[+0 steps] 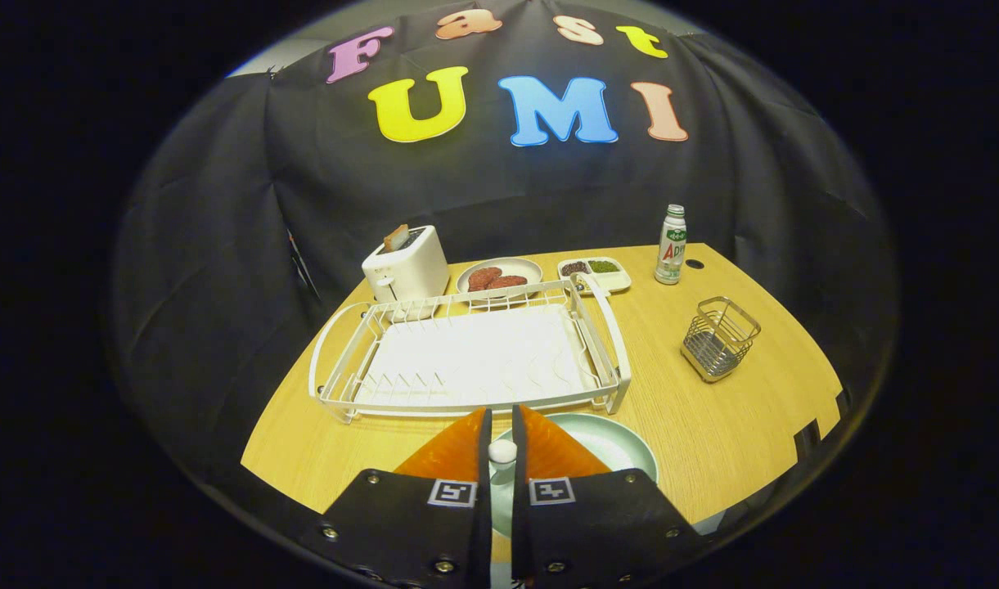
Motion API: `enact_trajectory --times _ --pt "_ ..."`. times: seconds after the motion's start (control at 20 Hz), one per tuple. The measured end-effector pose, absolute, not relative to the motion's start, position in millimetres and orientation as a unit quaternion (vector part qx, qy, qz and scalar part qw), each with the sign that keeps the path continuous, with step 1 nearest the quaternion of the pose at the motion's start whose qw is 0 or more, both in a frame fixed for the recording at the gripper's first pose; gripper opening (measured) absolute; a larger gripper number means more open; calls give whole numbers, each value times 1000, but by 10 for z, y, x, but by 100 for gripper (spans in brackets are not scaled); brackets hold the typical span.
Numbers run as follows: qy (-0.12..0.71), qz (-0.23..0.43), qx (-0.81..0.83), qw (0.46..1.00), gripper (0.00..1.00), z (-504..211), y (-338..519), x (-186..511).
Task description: Take the plate from the dish rack, then take the spoon from the basket and place it into the plate.
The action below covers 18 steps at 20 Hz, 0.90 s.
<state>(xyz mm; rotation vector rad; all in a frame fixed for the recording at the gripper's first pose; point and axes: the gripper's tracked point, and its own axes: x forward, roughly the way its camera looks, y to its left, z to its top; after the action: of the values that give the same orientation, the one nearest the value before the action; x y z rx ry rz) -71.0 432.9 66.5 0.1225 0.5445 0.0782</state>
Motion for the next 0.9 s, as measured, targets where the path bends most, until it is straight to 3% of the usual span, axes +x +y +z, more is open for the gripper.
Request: enact_trajectory --times 0.35,0.9 --pt "253 22 59 966 20 720 4059 -595" --pt "228 13 50 972 20 894 3875 -395"
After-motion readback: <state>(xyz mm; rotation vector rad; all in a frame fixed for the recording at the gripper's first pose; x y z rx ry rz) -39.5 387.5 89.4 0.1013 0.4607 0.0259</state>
